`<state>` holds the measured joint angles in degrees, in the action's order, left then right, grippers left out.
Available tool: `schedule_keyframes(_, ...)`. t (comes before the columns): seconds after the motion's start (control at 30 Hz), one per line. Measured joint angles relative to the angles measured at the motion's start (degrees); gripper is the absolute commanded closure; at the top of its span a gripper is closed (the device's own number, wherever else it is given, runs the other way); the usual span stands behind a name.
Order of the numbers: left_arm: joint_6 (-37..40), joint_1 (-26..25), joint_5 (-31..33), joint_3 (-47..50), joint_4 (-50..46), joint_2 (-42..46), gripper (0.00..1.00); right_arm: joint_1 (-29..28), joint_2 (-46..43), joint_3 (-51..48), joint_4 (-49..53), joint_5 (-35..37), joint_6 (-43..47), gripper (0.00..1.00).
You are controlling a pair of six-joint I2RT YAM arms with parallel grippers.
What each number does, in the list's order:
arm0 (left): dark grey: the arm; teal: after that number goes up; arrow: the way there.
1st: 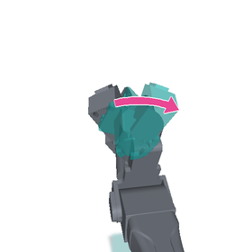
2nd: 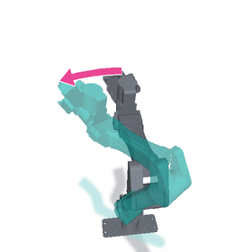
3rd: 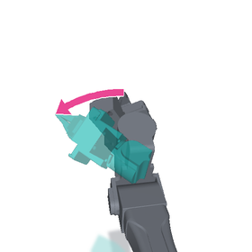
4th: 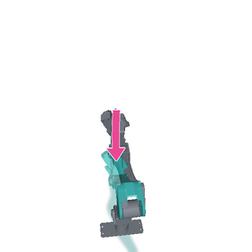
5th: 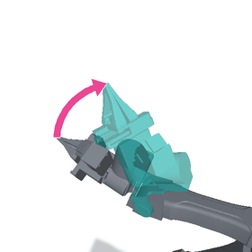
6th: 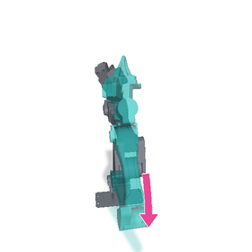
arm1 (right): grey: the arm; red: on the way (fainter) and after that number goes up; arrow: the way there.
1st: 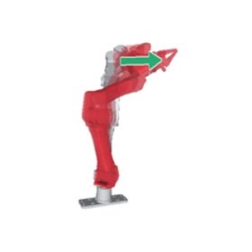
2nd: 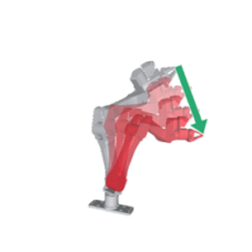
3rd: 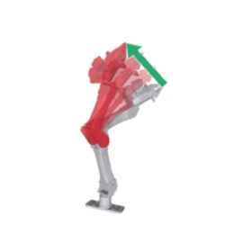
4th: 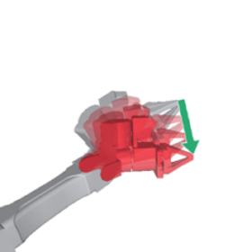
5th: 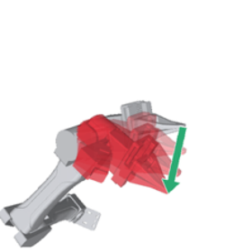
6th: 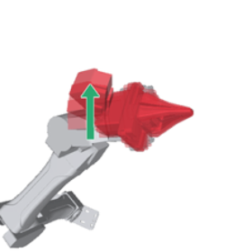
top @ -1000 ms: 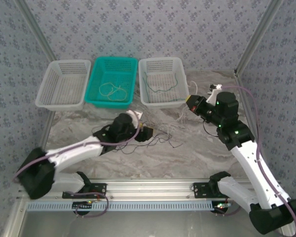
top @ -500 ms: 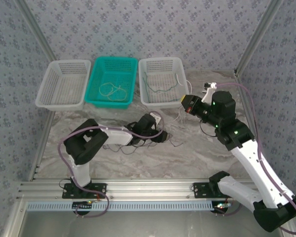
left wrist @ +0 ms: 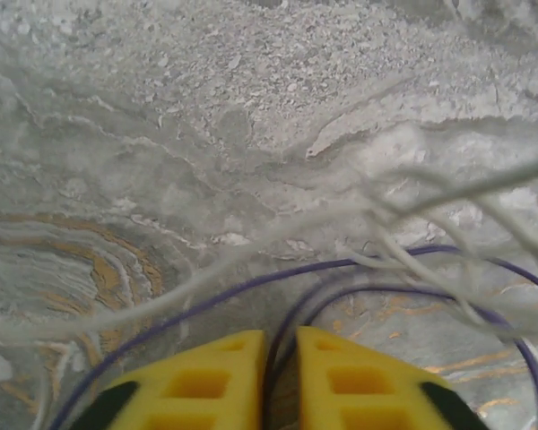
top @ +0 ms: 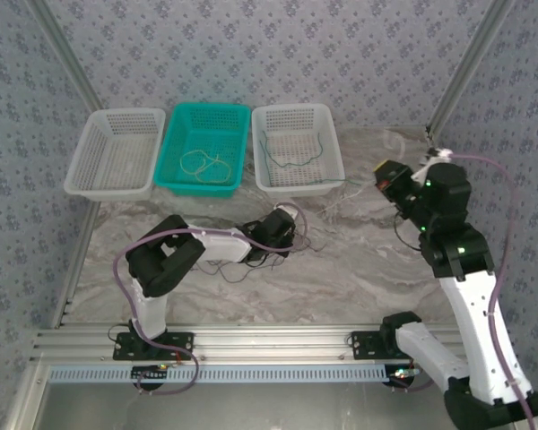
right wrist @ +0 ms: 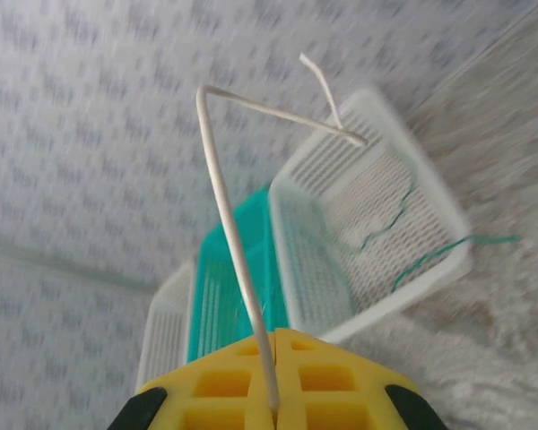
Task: Untangle the cables
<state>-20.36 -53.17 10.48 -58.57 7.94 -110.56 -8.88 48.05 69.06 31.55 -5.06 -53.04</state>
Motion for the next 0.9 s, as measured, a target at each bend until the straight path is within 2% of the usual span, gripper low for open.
schedule_keyframes(0.17, -0.8, -0.1, 1.1, 2.1, 2.9, 0.5, 1.0, 14.7, -3.6, 1.2, 4.1, -2.0, -4.2, 1.0)
schedule_keyframes(0.3, -2.7, 1.6, -1.1, 5.3, 6.7, 1.7, 1.0, 23.1, -4.0, 3.9, 6.6, -4.5, -7.2, 1.0)
schedule_keyframes(0.5, -4.2, 6.9, -4.4, 10.1, 7.5, 5.4, 1.0, 34.1, 3.2, 14.6, 6.8, -9.5, -13.3, 1.0)
schedule_keyframes(0.6, -4.8, 9.0, -5.9, 11.6, 7.8, 6.6, 1.0, 35.8, 7.9, 21.2, 5.4, -10.6, -16.5, 1.0)
schedule_keyframes(0.7, -5.0, 10.1, -7.3, 12.2, 7.8, 7.1, 1.0, 34.9, 12.5, 27.1, 2.4, -10.8, -18.8, 1.0)
schedule_keyframes(0.87, -5.2, 11.1, -9.1, 12.2, 7.4, 7.4, 0.99, 26.7, 20.1, 39.1, -0.1, -9.8, -19.4, 1.0)
schedule_keyframes(0.9, -5.2, 11.3, -9.6, 12.2, 7.2, 7.6, 0.91, 24.5, 22.3, 42.8, -0.3, -9.2, -19.0, 1.0)
